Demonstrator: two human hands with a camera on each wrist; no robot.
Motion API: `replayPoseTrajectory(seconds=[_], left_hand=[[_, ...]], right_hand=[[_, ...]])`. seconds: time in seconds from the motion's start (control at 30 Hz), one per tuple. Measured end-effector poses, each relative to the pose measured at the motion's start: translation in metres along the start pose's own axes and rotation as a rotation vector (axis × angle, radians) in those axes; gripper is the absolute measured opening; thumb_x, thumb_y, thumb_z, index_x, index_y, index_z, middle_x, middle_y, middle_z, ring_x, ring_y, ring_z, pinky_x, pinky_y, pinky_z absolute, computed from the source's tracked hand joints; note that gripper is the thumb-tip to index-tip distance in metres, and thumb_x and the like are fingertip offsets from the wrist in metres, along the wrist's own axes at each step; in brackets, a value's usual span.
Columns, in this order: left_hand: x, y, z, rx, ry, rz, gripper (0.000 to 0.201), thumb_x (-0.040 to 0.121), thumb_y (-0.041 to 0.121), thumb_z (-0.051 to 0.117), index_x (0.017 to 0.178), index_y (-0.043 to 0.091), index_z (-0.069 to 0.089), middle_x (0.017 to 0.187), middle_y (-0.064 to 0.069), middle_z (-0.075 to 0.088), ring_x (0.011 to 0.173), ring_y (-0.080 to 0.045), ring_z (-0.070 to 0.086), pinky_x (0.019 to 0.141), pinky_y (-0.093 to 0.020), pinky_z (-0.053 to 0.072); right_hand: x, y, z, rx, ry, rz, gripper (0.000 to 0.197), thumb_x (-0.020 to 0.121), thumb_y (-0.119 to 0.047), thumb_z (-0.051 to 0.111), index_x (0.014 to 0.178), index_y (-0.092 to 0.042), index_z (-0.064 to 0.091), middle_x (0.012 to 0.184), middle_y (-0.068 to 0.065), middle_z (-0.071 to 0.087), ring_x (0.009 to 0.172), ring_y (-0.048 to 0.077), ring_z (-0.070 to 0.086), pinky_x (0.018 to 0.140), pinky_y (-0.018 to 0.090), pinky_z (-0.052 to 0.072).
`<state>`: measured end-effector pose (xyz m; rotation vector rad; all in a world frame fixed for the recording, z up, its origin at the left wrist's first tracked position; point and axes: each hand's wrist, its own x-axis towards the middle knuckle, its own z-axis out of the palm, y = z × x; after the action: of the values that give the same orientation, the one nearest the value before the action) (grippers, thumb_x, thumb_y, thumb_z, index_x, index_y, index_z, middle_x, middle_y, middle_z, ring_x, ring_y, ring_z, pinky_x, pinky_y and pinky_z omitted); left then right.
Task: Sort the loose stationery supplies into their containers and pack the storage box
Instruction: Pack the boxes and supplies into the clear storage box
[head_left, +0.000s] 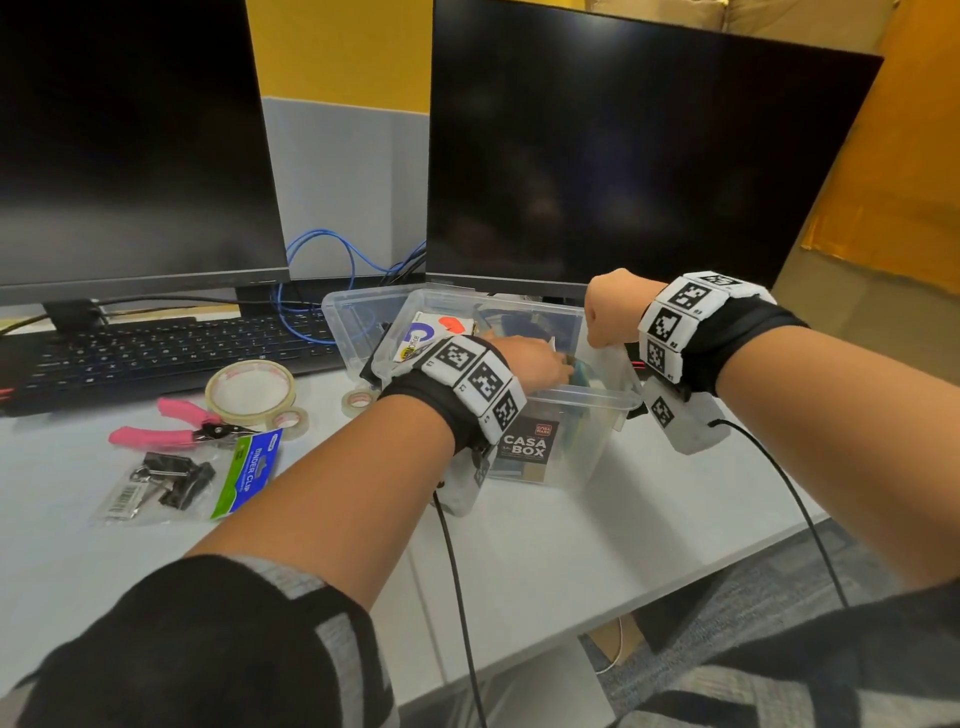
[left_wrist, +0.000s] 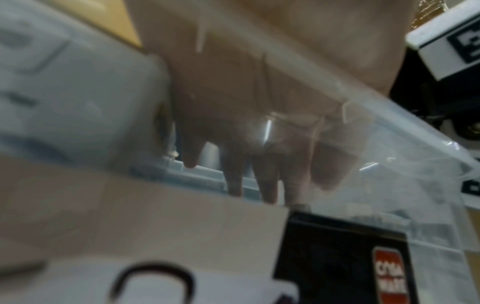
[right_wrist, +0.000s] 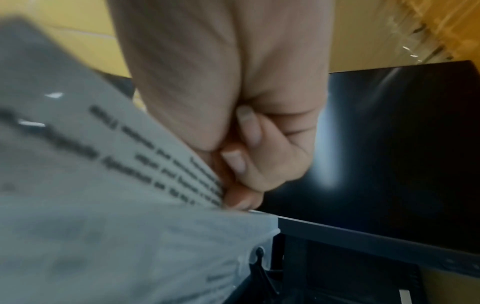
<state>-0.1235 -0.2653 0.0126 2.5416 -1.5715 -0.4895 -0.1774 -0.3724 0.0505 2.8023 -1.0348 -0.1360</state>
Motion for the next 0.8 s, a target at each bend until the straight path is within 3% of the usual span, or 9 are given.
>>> replayPoseTrajectory(seconds=[0.2, 0.4, 0.5, 0.6, 0.7, 0.8], left_hand=[[0.001, -0.001, 0.001, -0.019, -0.012, -0.006, 0.047, 0.101, 0.035, 0.031, 0.137, 0.009, 0.047, 0.141, -0.011, 0.045, 0.131, -0.026, 0.04, 0.105, -0.035, 0.03], [0.002, -0.001, 0.0, -0.034, -0.017, -0.007, 0.044, 0.101, 0.031, 0.032, 0.137, 0.009, 0.047, 0.141, -0.01, 0.046, 0.13, -0.025, 0.042, 0.104, -0.033, 0.031], [0.003, -0.002, 0.0, -0.039, -0.019, 0.0, 0.044, 0.101, 0.032, 0.034, 0.137, 0.01, 0.047, 0.141, -0.01, 0.046, 0.13, -0.025, 0.041, 0.105, -0.033, 0.031], [0.0, -0.001, 0.0, 0.037, -0.051, 0.053, 0.048, 0.1, 0.04, 0.034, 0.142, 0.018, 0.041, 0.146, -0.004, 0.041, 0.134, -0.024, 0.037, 0.11, -0.039, 0.026], [-0.004, -0.002, -0.001, 0.01, -0.047, 0.123, 0.046, 0.1, 0.041, 0.032, 0.144, 0.027, 0.038, 0.151, 0.0, 0.034, 0.138, -0.023, 0.031, 0.113, -0.038, 0.02], [0.001, -0.002, 0.0, -0.073, -0.068, 0.09, 0.047, 0.098, 0.041, 0.039, 0.139, 0.02, 0.046, 0.145, -0.004, 0.043, 0.132, -0.023, 0.039, 0.113, -0.036, 0.027]], right_hand=[[0.002, -0.007, -0.001, -0.135, -0.034, -0.01, 0.022, 0.086, -0.017, 0.063, 0.1, -0.001, 0.062, 0.062, 0.003, 0.048, 0.053, 0.012, 0.046, 0.068, 0.023, 0.045], [0.001, -0.006, -0.006, -0.165, -0.049, -0.017, 0.019, 0.085, -0.018, 0.065, 0.092, -0.001, 0.063, 0.06, 0.003, 0.049, 0.053, 0.013, 0.047, 0.054, 0.022, 0.043], [0.002, -0.007, -0.004, -0.218, -0.06, -0.055, 0.023, 0.087, -0.016, 0.061, 0.103, 0.0, 0.063, 0.066, 0.004, 0.051, 0.066, 0.017, 0.054, 0.064, 0.025, 0.047], [0.004, -0.012, 0.002, -0.271, -0.09, -0.093, 0.027, 0.089, -0.016, 0.059, 0.111, -0.001, 0.063, 0.089, 0.009, 0.06, 0.08, 0.019, 0.055, 0.081, 0.027, 0.049], [0.007, -0.016, 0.006, -0.326, -0.157, -0.097, 0.03, 0.091, -0.023, 0.058, 0.115, -0.005, 0.063, 0.093, 0.007, 0.058, 0.082, 0.018, 0.054, 0.077, 0.024, 0.045], [0.01, -0.015, 0.008, -0.297, -0.179, -0.075, 0.035, 0.091, -0.022, 0.058, 0.12, -0.002, 0.059, 0.099, 0.008, 0.059, 0.084, 0.017, 0.052, 0.084, 0.025, 0.045]])
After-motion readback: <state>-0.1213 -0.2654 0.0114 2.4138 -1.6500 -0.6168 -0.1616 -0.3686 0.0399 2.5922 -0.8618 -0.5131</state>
